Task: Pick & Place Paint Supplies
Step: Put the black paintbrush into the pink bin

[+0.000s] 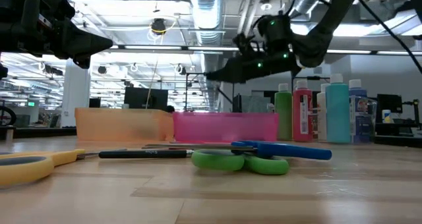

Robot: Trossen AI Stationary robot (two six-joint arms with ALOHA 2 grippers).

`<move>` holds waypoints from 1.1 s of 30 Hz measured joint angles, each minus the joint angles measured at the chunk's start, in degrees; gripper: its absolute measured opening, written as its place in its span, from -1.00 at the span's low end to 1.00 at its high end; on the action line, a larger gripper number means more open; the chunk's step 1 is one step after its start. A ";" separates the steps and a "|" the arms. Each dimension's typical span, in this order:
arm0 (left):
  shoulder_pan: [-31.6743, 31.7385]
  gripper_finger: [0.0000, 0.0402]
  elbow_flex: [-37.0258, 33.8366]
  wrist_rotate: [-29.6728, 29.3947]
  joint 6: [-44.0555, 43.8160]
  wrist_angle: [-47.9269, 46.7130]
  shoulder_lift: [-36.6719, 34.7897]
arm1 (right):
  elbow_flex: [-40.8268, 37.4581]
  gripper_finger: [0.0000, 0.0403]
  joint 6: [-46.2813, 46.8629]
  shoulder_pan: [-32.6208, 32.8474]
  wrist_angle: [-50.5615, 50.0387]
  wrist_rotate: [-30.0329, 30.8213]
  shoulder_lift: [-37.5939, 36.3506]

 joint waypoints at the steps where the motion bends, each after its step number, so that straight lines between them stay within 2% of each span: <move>1: 0.01 -0.99 0.00 0.00 0.00 0.00 0.00 | 0.35 -1.00 0.83 -0.48 -1.62 0.00 0.33; 15: 0.00 -0.99 0.00 0.00 0.00 -0.02 0.00 | 3.19 -1.00 7.86 -3.12 -20.83 4.51 0.92; 19: 0.00 -0.99 0.00 0.00 0.00 -0.02 0.00 | 3.19 -1.00 7.57 -3.09 -21.70 6.13 0.91; 33: 0.01 -0.99 0.00 0.00 -0.02 -0.02 0.00 | 3.19 -1.00 10.23 -3.79 -25.67 6.19 0.90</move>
